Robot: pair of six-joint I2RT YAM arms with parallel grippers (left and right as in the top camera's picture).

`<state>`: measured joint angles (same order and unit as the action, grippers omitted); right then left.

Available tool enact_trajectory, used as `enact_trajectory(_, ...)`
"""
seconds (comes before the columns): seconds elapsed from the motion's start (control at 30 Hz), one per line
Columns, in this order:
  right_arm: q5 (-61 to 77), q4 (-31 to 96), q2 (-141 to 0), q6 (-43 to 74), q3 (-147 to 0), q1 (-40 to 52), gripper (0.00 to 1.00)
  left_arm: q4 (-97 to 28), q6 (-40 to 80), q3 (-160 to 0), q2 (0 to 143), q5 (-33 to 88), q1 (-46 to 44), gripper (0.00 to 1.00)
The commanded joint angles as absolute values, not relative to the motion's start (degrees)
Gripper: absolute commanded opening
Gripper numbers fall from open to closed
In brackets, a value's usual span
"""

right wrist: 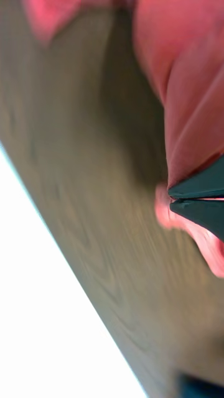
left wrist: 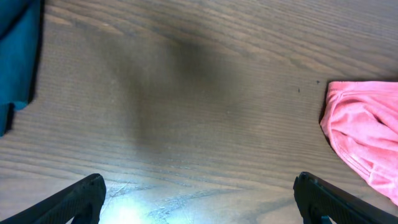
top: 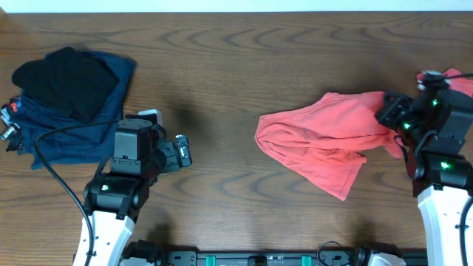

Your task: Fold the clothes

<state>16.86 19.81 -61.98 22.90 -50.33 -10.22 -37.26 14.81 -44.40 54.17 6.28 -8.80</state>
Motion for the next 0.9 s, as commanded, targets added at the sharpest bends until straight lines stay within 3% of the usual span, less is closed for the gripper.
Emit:
enact_trajectory(0.0,31.09,17.19,-61.87,14.28,-53.84,-7.46,0.01,-36.95,14.94,-45.60,54.24,6.90,-8.97,0.98)
enact_trajectory(0.13,26.70,11.49,-62.33,14.31,-54.43,-3.27,0.01,-36.97,14.94,-45.60,54.24,6.90,-8.97,0.98)
enact_trajectory(0.23,15.33,3.18,-65.32,14.31,-54.43,0.97,0.01,-36.93,14.94,-45.60,54.24,6.90,-8.97,0.98)
enact_trajectory(0.47,-0.14,-33.41,-82.02,15.92,-54.94,5.96,0.01,-35.46,14.94,-45.60,54.24,6.90,-8.97,0.98)
enact_trajectory(0.57,0.38,-33.43,-88.55,21.30,-58.65,5.37,0.07,-34.54,14.94,-45.60,54.24,6.92,-8.97,0.98)
enact_trajectory(0.6,0.82,-30.81,-89.67,21.41,-59.81,5.28,0.17,-34.37,14.94,-45.60,54.24,6.92,-8.97,0.98)
enact_trajectory(0.63,0.89,-27.73,-90.50,21.39,-60.82,5.26,0.38,-34.35,14.94,-45.60,54.24,6.92,-8.97,0.98)
enact_trajectory(0.7,0.86,-20.18,-91.11,19.88,-62.46,5.15,0.97,-34.37,14.94,-45.60,54.24,6.92,-8.97,0.98)
enact_trajectory(0.87,0.89,-0.51,-86.35,12.99,-63.09,3.20,0.99,-34.37,14.94,-45.60,54.26,8.38,-8.97,0.98)
